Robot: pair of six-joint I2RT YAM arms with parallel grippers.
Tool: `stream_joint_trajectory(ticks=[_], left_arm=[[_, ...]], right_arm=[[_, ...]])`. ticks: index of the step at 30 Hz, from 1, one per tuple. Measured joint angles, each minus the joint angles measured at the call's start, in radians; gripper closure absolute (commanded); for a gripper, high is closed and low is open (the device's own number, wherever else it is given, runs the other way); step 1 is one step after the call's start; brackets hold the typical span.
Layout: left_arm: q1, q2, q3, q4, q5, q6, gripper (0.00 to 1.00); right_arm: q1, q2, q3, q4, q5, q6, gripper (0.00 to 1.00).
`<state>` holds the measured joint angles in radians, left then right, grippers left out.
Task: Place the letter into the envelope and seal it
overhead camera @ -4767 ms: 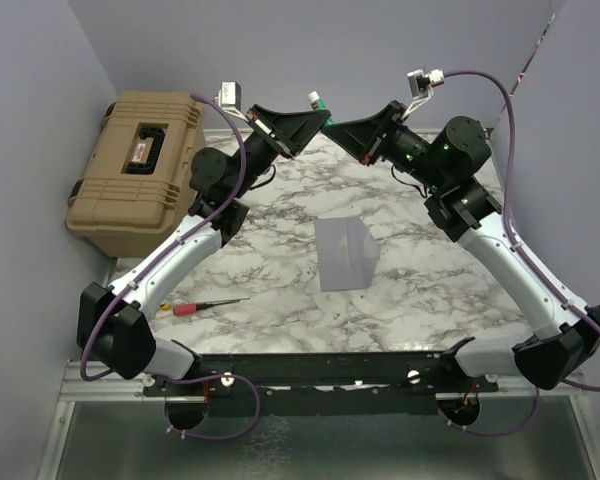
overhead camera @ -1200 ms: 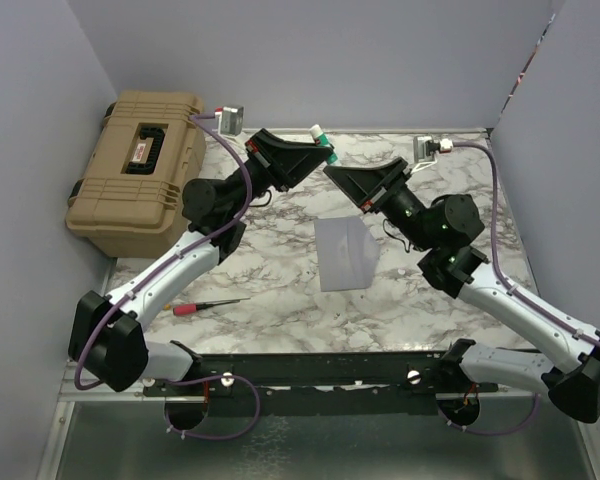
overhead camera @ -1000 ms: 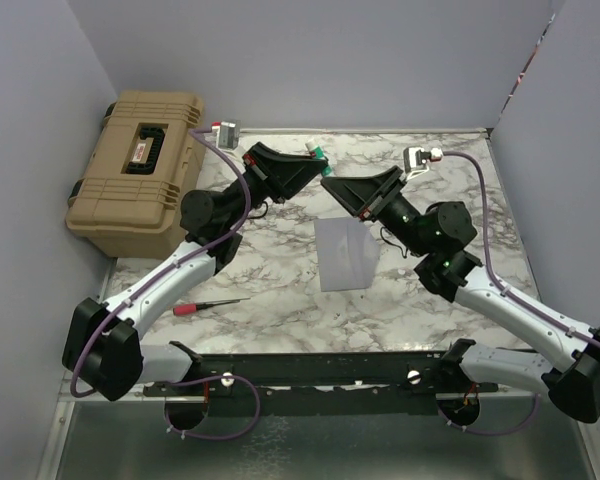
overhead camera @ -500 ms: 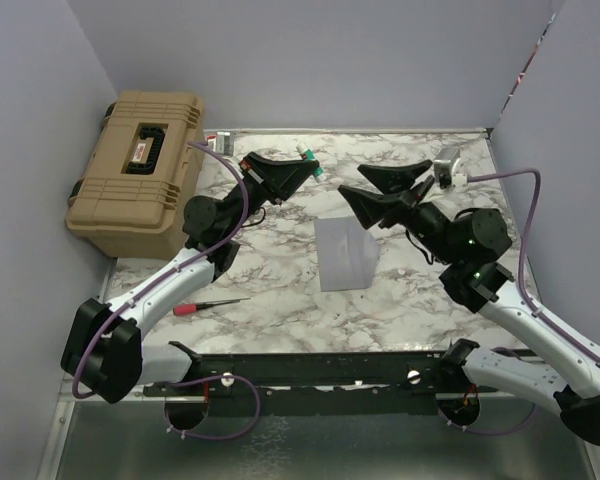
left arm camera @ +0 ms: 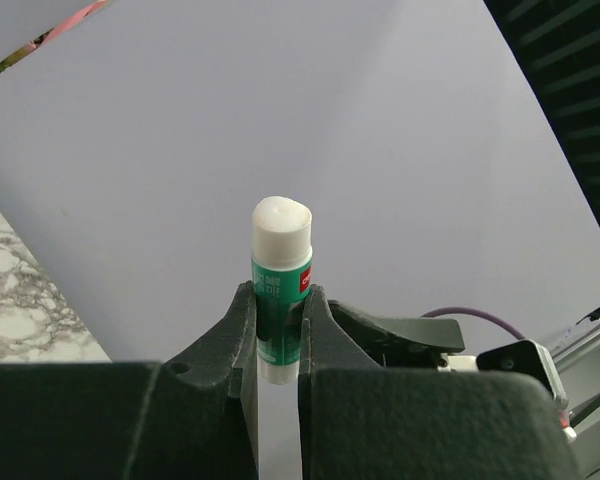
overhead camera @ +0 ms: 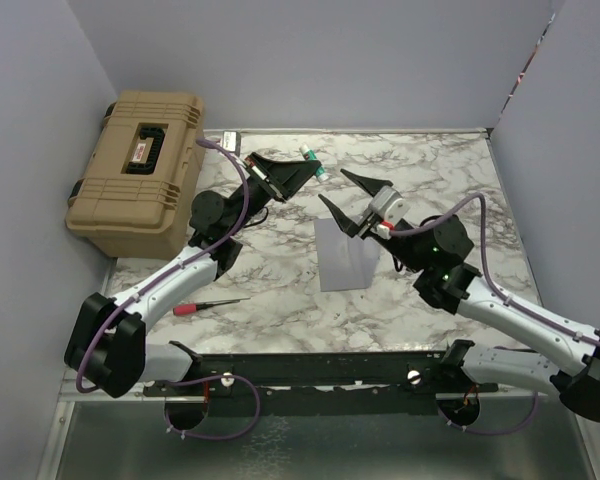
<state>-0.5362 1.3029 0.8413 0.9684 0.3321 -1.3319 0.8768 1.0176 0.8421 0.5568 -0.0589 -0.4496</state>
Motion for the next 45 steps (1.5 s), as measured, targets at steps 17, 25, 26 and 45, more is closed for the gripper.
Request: stream_joint_trajectory(ticks=[17,25,26,45], left_arm=[[0.0,-0.033,-0.015,-0.027,0.0,-0.03,1.0],[0.003,-0.037,-0.02,-0.036,0.004,-0.029,1.0],[0.005,-0.038,-0.021,-0.038,0.004,-0.028,1.0],[0.004,-0.074,-0.023,-0.047,0.008,0.008,1.0]], right_arm=[[0.001,0.112,0.052,0.06,0.046,-0.003,0.65],[0.001,0.158,0.107,0.047,0.076,0.042,0.64],[0.001,0.159,0.107,0.047,0.078,0.051,0.6],[0.004,0.135,0.054,0.042,0.073,0.162,0.57]])
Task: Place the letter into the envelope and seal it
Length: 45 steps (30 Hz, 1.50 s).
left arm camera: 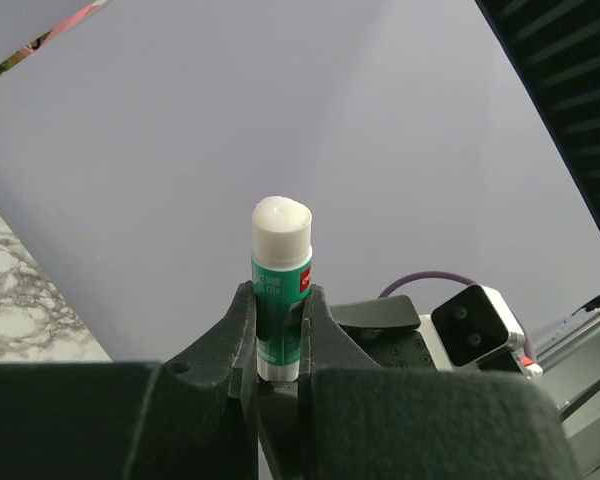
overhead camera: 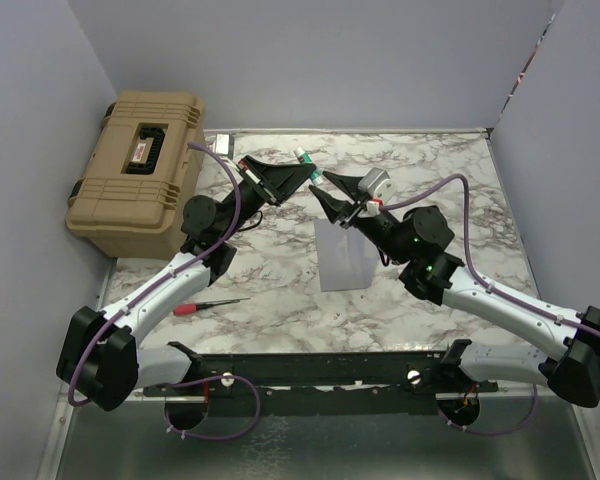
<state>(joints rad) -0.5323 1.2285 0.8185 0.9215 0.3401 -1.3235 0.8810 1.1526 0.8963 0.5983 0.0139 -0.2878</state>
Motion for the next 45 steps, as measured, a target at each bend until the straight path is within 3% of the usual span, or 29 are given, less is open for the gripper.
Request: stream_joint_trajectory(ticks=[2,5,6,11,15,20,26,31,37,38,39,42,45], left_arm=[[0.0,0.0,-0.002,0.002,0.001,0.0,1.0],[0.0,0.0,-0.006,0.002,0.002,0.0,1.0],[0.0,0.0,-0.007,0.002,0.002,0.0,1.0],[0.0,0.0,-0.008,0.004,0.0,-0.001,1.0],[0.001,-0.001,-0.009,0.005,-0.002,0.005,1.0],[0.0,-0.041,-0.047,0.055,-0.045,0.021,1.0],[-0.015,-0.065,-0.064,0.175,-0.039,0.066,1.0],[-0.023,-0.05,-0.064,0.27,0.004,0.11,1.0],[-0.024,-0.016,-0.063,0.34,0.049,0.151,1.0],[-0.024,-0.013,-0.063,0.346,0.052,0.155,1.0],[-0.024,-0.011,-0.063,0.352,0.054,0.158,1.0],[-0.024,-0.008,-0.063,0.372,0.058,0.163,1.0],[-0.012,-0.007,-0.063,0.387,0.039,0.162,1.0]], right_arm=[[0.0,0.001,0.0,0.01,0.0,0.006,0.51],[0.0,0.006,0.0,0.025,-0.001,0.012,0.52],[0.0,0.008,0.0,0.029,-0.001,0.015,0.55],[0.002,0.014,0.0,0.034,0.002,0.037,0.9],[0.003,0.014,0.003,0.028,0.018,0.097,0.99],[0.008,0.014,0.12,-0.165,0.033,0.38,0.99],[0.017,-0.034,0.151,-0.246,0.019,0.777,0.99],[0.014,-0.069,0.119,-0.245,0.018,1.111,0.99],[-0.01,-0.089,0.013,-0.128,0.002,1.477,0.99],[-0.013,-0.089,0.002,-0.113,-0.002,1.514,0.95],[-0.016,-0.089,-0.011,-0.093,-0.007,1.559,0.84],[-0.018,-0.088,-0.031,-0.051,-0.016,1.614,0.43],[-0.027,-0.1,-0.03,-0.021,-0.016,1.531,0.28]])
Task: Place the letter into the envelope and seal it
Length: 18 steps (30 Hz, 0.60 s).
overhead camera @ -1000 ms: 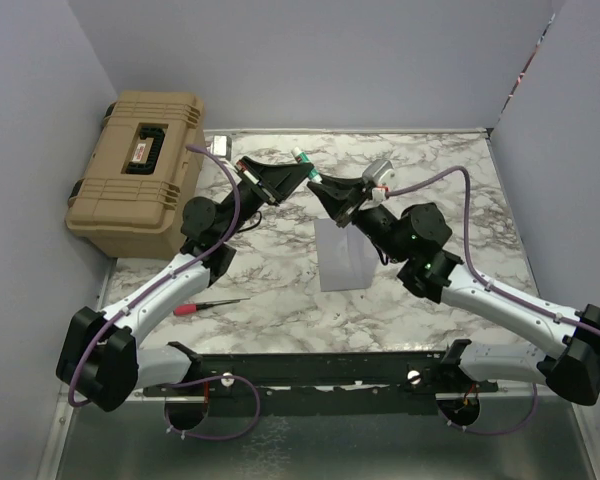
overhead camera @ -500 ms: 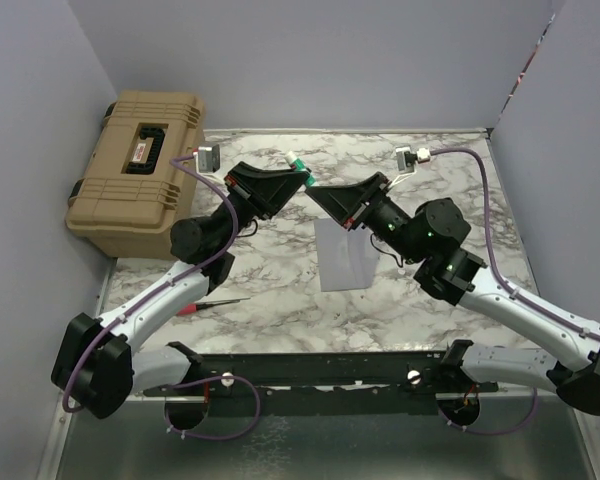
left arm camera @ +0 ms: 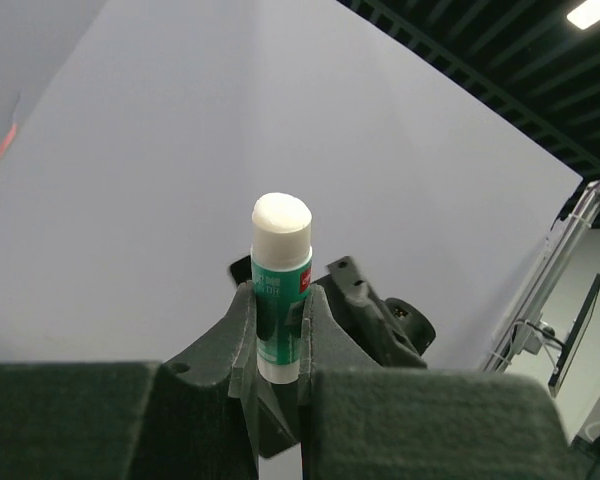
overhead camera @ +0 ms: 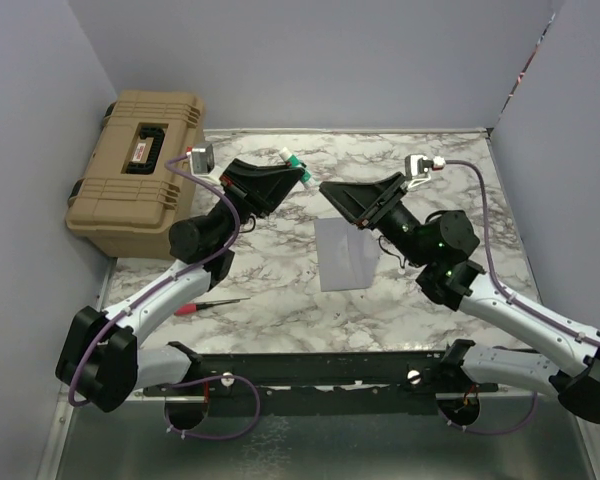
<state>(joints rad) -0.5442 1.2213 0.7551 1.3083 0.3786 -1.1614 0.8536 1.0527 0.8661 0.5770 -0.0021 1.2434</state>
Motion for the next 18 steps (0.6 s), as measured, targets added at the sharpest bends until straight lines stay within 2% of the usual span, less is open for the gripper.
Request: stream_joint_trajectory(ticks=[4,9,11,13,14,18], left_arm=[[0.008,0.0,0.0,-0.006,-0.032,-0.018,1.0],[0.008,0.005,0.0,-0.023,-0.049,-0.057,1.0],[0.008,0.008,0.0,-0.035,-0.055,-0.076,1.0],[0.008,0.01,0.0,-0.049,-0.058,-0.093,1.0],[0.008,0.01,0.0,-0.061,-0.06,-0.101,1.0],[0.008,0.011,0.0,-0.081,-0.071,-0.126,1.0]], right_arm=[[-0.01,-0.026,0.05,-0.014,-0.032,-0.343,0.27],[-0.01,-0.001,0.162,-0.069,-0.169,-0.907,0.3],[-0.01,0.02,0.171,-0.077,-0.2,-1.099,0.36],[-0.009,0.04,0.161,-0.08,-0.212,-1.265,0.52],[-0.009,0.05,0.151,-0.081,-0.214,-1.335,0.57],[-0.003,0.072,0.134,-0.085,-0.213,-1.517,0.59]])
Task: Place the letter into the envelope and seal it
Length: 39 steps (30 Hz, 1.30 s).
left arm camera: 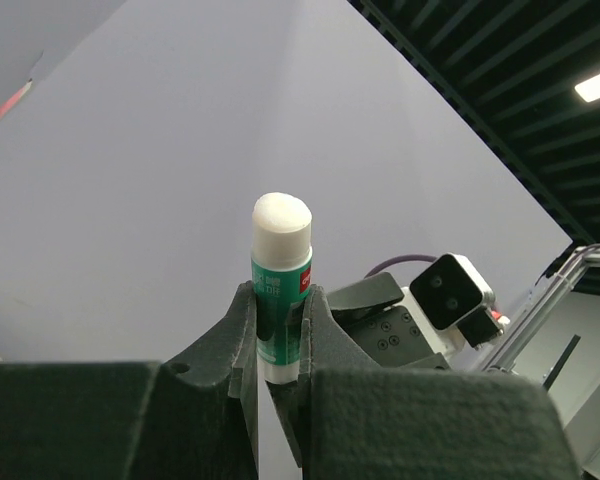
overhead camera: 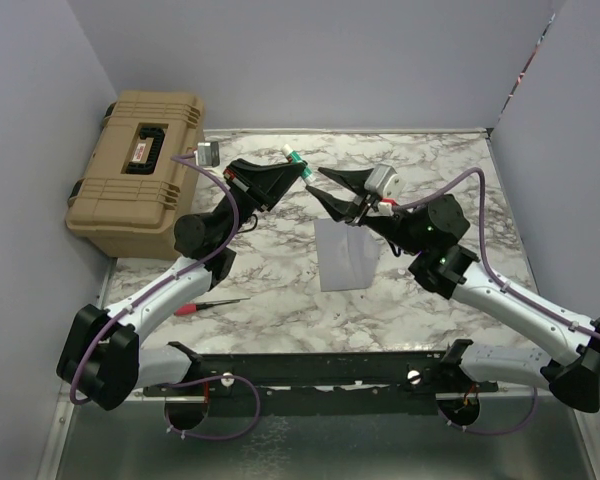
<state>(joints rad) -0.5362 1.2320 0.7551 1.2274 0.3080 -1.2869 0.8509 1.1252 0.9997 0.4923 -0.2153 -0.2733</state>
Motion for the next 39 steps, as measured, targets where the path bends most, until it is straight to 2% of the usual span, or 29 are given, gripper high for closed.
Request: stream_joint_trajectory(ticks=[6,12,14,16,19,24,30,34,39], left_arm=[[0.0,0.003,0.0,-0.005,-0.005,-0.02,1.0],[0.0,0.003,0.0,-0.01,-0.011,-0.023,1.0],[0.004,0.003,0.0,-0.011,-0.015,-0.023,1.0],[0.004,0.003,0.0,-0.011,-0.019,-0.022,1.0],[0.004,0.003,0.0,-0.012,-0.021,-0.018,1.0],[0.004,-0.001,0.0,-0.005,-0.02,-0.002,1.0],[-0.008,-0.006,0.0,0.052,0.015,0.008,1.0],[-0.01,-0.006,-0.001,0.056,0.051,0.016,1.0],[-0.008,-0.007,-0.022,0.057,0.064,0.053,1.0]], right_arm=[[0.013,0.005,0.0,0.026,0.003,-0.103,0.6],[0.019,0.033,0.0,0.063,0.016,-0.098,0.88],[0.019,0.035,0.0,0.072,0.027,-0.083,0.94],[0.019,0.035,-0.007,0.086,0.043,-0.056,0.99],[0.021,0.034,-0.021,0.113,0.072,0.016,0.99],[0.021,0.018,-0.025,0.105,0.116,0.259,0.99],[0.014,-0.024,-0.041,0.087,0.145,0.656,1.0],[-0.031,-0.045,-0.082,0.095,0.114,0.935,0.99],[-0.092,-0.05,-0.168,0.182,0.092,1.302,0.99]])
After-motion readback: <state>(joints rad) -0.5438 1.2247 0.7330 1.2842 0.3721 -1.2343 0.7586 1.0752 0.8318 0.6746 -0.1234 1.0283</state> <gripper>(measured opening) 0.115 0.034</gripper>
